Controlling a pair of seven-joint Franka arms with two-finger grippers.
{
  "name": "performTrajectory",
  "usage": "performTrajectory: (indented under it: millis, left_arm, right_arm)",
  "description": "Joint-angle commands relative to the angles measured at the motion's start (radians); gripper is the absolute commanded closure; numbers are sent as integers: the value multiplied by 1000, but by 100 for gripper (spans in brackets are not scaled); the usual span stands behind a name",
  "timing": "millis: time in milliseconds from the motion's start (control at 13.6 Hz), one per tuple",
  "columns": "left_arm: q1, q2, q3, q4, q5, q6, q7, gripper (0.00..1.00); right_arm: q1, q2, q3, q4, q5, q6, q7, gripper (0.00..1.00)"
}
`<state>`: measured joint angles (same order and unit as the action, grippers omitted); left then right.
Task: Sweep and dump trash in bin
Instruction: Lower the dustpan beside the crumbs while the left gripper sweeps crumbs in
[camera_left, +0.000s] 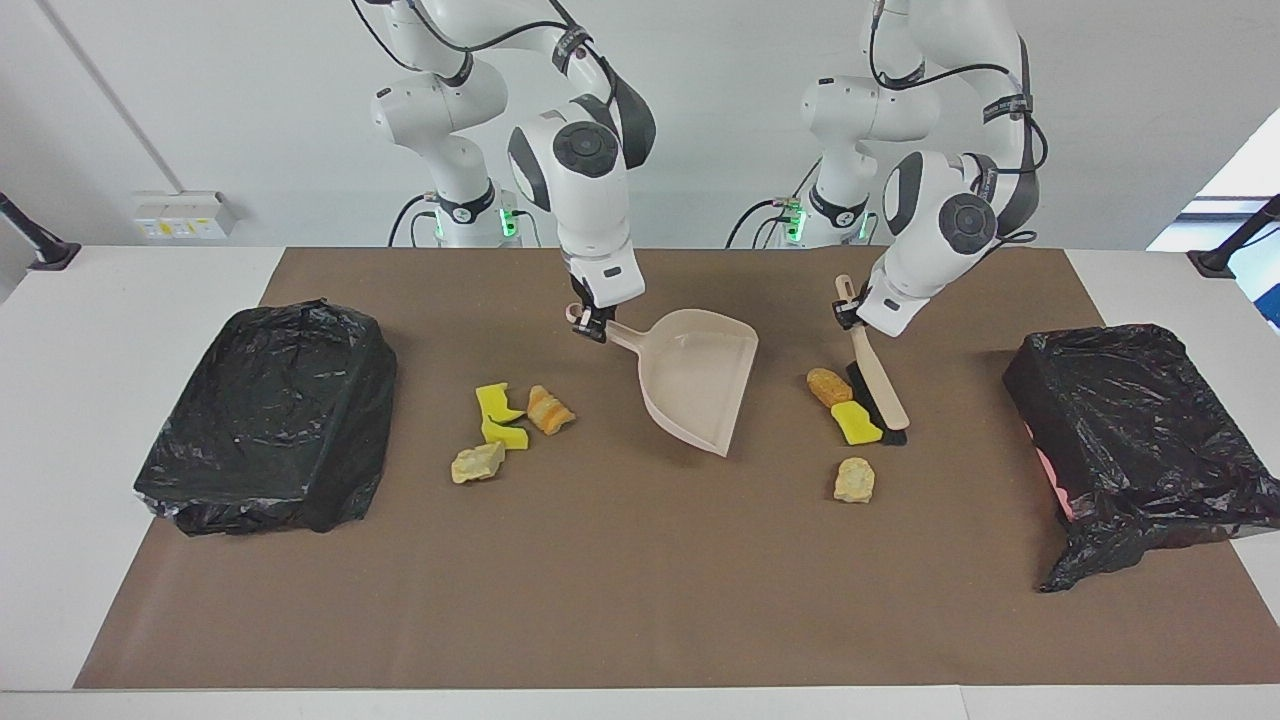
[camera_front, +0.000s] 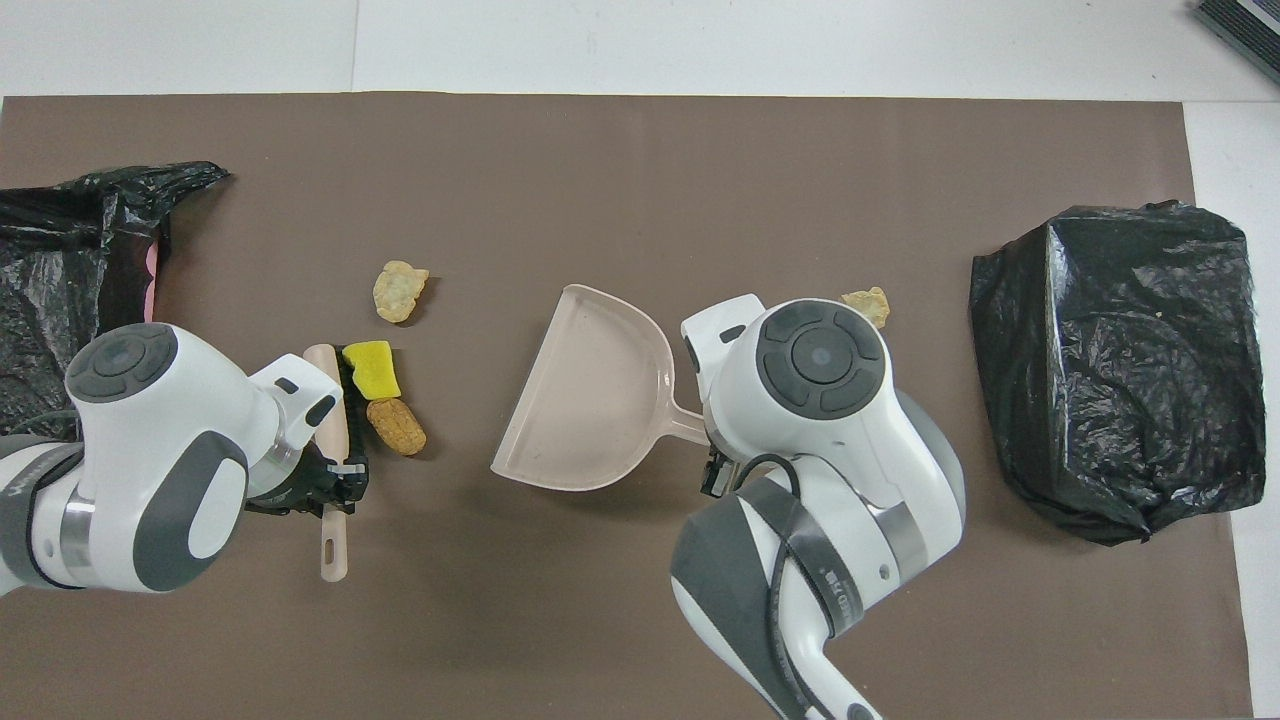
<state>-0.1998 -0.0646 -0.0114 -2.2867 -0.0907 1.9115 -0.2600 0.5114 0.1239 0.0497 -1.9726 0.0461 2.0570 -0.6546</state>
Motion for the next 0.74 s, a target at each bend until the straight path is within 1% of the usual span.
performTrajectory:
  millis: [0,221,368,442,516,663]
  left_arm:
    - [-3,-24,-4,-34,16,15,30,100]
    - [-13,-20,-8,-34,14,41,57,100]
    - [-65,-5,-7,-37,11,53,54,100]
    - [-75,-1,-9,-42,0,73,56,100]
    - [-93,0,-10,-42,-17,81,53,100]
    - [-147,0,-9,-40,-81,84,51,100]
  right_arm:
    - [24,-20,1,-94,5,109,-17,100]
    - [27,-10,1,-100,5,121,-4,100]
    - [32,-9,1,-104,5,120,19,100]
    - [65,3,-1,-111,3,124,54,100]
    - [85,23,-1,-109,1,133,91,100]
    - [87,33,-1,-108,-8,147,116,100]
